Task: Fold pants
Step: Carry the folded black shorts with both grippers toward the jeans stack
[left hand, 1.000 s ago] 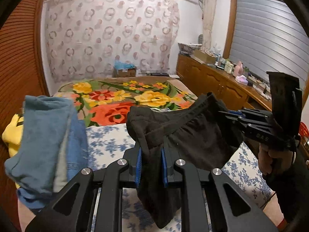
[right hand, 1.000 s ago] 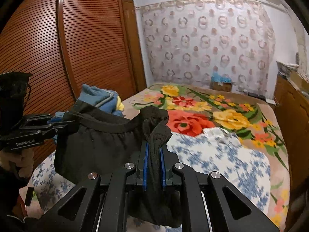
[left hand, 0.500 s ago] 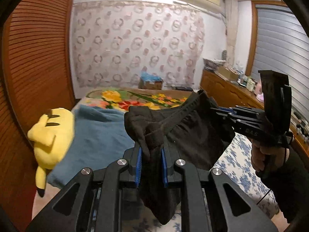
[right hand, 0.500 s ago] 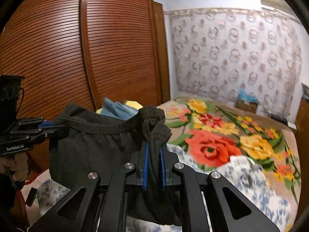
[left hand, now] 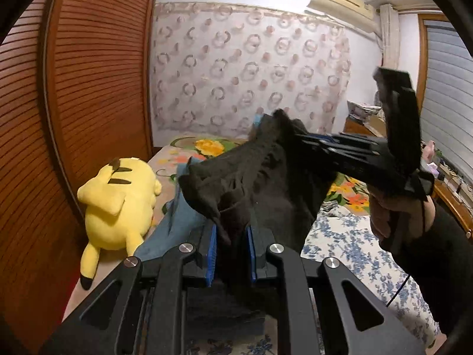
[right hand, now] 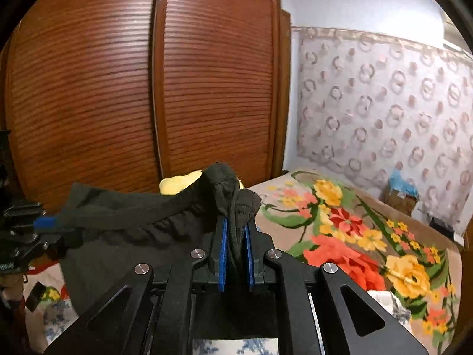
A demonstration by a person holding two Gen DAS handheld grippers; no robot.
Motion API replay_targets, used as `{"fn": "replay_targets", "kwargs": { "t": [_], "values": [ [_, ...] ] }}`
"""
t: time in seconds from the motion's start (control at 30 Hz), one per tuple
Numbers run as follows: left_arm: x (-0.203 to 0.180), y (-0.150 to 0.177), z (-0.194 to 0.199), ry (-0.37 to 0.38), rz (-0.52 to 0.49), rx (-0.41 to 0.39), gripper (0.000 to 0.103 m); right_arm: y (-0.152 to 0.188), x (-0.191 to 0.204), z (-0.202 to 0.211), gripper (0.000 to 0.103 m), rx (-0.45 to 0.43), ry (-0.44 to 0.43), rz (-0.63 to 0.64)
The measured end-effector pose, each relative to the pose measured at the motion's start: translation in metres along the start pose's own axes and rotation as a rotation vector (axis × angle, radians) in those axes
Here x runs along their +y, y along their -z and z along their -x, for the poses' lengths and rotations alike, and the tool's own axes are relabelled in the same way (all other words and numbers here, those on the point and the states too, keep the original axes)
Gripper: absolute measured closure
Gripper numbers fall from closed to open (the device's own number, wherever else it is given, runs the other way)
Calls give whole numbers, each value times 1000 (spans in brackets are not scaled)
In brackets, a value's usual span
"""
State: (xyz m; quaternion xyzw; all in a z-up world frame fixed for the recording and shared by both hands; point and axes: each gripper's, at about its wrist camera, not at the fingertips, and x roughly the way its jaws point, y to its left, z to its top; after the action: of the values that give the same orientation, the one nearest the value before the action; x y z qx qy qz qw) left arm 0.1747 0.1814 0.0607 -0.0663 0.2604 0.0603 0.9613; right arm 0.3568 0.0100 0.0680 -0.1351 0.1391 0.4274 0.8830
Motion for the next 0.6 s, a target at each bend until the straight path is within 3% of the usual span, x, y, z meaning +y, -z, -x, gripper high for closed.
{"fn": "replay_targets", "kwargs": {
  "t": [0.4,0.6],
  "values": [
    [26,16,-12,-56,62,54,83,-26,-1,-79,92,66,-102,81],
    [33,21,-15,-69,73,83,83,-32,-3,-99,92,102,-137,85]
  ]
}}
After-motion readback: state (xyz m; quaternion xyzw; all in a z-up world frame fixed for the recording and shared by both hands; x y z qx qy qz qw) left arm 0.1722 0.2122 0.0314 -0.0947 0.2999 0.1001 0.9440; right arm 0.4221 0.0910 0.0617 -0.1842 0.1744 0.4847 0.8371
